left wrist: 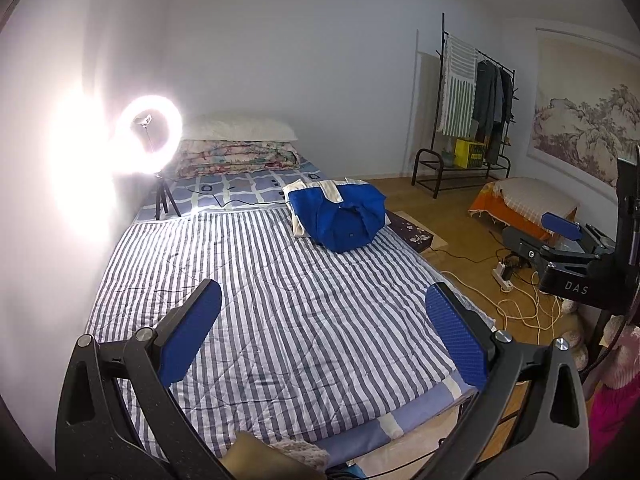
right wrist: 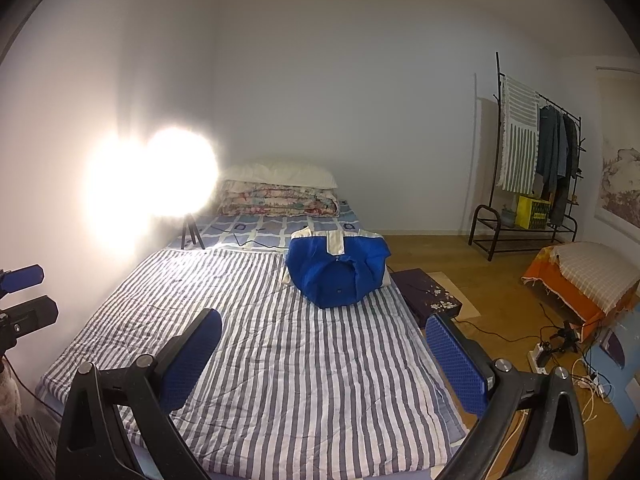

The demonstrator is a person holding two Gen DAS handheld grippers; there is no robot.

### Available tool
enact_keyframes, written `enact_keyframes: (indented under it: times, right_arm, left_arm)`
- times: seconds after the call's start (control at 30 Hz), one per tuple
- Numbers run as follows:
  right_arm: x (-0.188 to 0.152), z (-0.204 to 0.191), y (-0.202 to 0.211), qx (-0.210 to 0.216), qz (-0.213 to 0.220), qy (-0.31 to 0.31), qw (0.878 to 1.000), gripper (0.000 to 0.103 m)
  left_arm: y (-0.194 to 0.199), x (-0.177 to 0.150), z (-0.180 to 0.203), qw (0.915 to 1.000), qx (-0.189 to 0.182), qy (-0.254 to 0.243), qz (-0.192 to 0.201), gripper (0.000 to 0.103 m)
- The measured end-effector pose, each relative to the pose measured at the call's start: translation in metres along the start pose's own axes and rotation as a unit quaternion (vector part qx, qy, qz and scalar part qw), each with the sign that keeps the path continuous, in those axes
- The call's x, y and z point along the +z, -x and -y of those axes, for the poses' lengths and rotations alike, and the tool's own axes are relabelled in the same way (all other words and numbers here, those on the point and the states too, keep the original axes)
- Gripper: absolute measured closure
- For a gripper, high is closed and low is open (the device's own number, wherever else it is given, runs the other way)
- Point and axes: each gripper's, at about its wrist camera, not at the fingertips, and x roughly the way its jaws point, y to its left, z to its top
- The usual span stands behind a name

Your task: Fold large clothes

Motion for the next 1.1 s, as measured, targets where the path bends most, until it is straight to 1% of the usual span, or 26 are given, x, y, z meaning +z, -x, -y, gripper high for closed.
enact_keyframes:
  times: [0.33, 1.1]
  right_arm:
    - [-0.0014, 0.0057, -0.0044, 0.0, -0.005, -0.002, 1.0, 0.0]
    - [-0.0069, -0.001, -0.0069, 0.003, -0.011, 0.002, 1.0, 0.0]
  left_arm:
    - [-0.0002, -0.0005, 0.0013, 1.0, -0.002, -0.002, 0.0, 0.0]
    - [-0.0019, 0.0, -0.0029, 1.0, -0.001, 0.003, -0.004, 0.0]
